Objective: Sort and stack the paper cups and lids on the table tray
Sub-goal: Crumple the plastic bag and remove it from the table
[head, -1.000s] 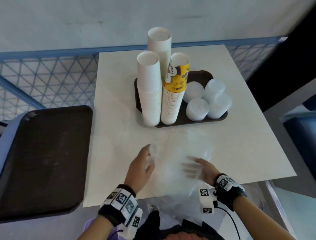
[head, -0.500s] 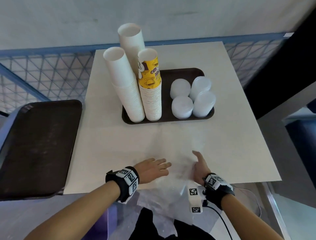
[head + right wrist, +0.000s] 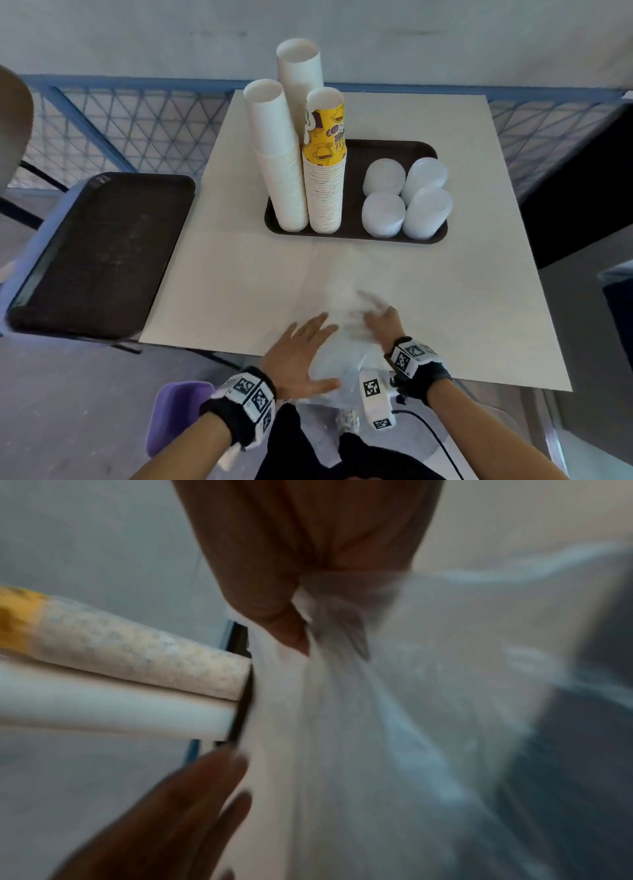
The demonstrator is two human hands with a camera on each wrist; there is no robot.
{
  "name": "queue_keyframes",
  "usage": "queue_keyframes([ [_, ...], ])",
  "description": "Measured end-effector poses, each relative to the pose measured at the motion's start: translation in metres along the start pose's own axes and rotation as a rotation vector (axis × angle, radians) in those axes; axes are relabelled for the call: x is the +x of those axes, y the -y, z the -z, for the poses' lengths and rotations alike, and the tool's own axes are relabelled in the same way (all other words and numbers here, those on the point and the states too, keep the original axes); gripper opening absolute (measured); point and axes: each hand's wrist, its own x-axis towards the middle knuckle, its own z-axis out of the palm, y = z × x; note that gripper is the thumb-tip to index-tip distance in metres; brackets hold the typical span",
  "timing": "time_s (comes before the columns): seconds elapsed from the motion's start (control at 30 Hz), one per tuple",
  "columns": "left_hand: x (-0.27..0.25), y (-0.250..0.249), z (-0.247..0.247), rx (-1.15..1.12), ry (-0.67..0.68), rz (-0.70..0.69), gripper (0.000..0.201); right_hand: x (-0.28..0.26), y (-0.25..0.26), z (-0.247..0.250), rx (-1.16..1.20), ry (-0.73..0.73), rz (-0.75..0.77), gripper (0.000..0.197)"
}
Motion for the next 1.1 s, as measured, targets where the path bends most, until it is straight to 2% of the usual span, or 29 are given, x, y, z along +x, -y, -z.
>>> queue_keyframes([
  [0.1, -0.022, 0.003, 0.011, -0.711, -0.479, 0.314, 0.112, -0.023, 0.026, 0.008, 0.192, 0.104, 0.074, 0.051],
  [0.13, -0.025, 0.005, 0.014, -0.962, -0.631, 0.427, 0.114, -0.032, 0.037, 0.011, 0.238, 0.142, 0.121, 0.051],
  [0.17, -0.026, 0.009, 0.017, -1.188, -0.727, 0.531, 0.108, -0.041, 0.048, 0.013, 0.283, 0.178, 0.180, 0.051],
  [0.2, -0.026, 0.012, 0.023, -1.395, -0.757, 0.610, 0.093, -0.051, 0.061, 0.016, 0.326, 0.206, 0.245, 0.050],
  [0.23, -0.026, 0.014, 0.028, -1.593, -0.752, 0.643, 0.075, -0.061, 0.074, 0.016, 0.367, 0.229, 0.305, 0.050],
  [0.27, -0.027, 0.014, 0.035, -1.776, -0.726, 0.634, 0.066, -0.070, 0.085, 0.015, 0.405, 0.244, 0.368, 0.051],
  [0.3, -0.029, 0.011, 0.042, -1.923, -0.673, 0.593, 0.069, -0.079, 0.098, 0.013, 0.448, 0.254, 0.427, 0.053],
  [0.37, -0.027, -0.001, 0.054, -2.139, -0.526, 0.437, 0.094, -0.095, 0.119, 0.007, 0.529, 0.272, 0.521, 0.059],
  [0.43, -0.025, -0.019, 0.068, -2.209, -0.345, 0.215, 0.117, -0.102, 0.133, 0.002, 0.554, 0.251, 0.578, 0.050],
  [0.5, -0.024, -0.036, 0.081, -2.198, -0.237, 0.008, 0.109, -0.108, 0.138, -0.001, 0.512, 0.172, 0.635, 0.031],
  [0.57, -0.027, -0.051, 0.096, -2.179, -0.236, -0.139, 0.106, -0.109, 0.134, -0.003, 0.435, 0.086, 0.693, 0.021],
  [0.6, -0.027, -0.053, 0.100, -2.158, -0.265, -0.162, 0.104, -0.108, 0.130, -0.004, 0.402, 0.059, 0.711, 0.021],
  [0.7, -0.027, -0.060, 0.112, -2.004, -0.399, -0.117, 0.063, -0.107, 0.115, -0.009, 0.303, 0.027, 0.802, 0.020],
  [0.77, -0.023, -0.056, 0.111, -1.894, -0.501, 0.021, 0.032, -0.102, 0.104, -0.012, 0.216, 0.011, 0.836, 0.030],
  [0.83, -0.020, -0.052, 0.104, -1.821, -0.575, 0.175, 0.007, -0.099, 0.092, -0.016, 0.170, 0.067, 0.848, 0.029],
  [0.9, -0.023, -0.047, 0.093, -1.825, -0.616, 0.281, 0.013, -0.097, 0.082, -0.021, 0.069, 0.143, 0.864, 0.041],
  [0.93, -0.027, -0.045, 0.090, -1.849, -0.639, 0.298, 0.014, -0.097, 0.079, -0.024, -0.008, 0.178, 0.879, 0.040],
  [1.0, -0.039, -0.042, 0.089, -1.891, -0.660, 0.272, 0.031, -0.094, 0.074, -0.031, -0.118, 0.266, 0.897, 0.034],
  [1.1, -0.062, -0.032, 0.094, -1.866, -0.682, 0.206, 0.062, -0.091, 0.070, -0.048, -0.201, 0.389, 0.891, 0.057],
])
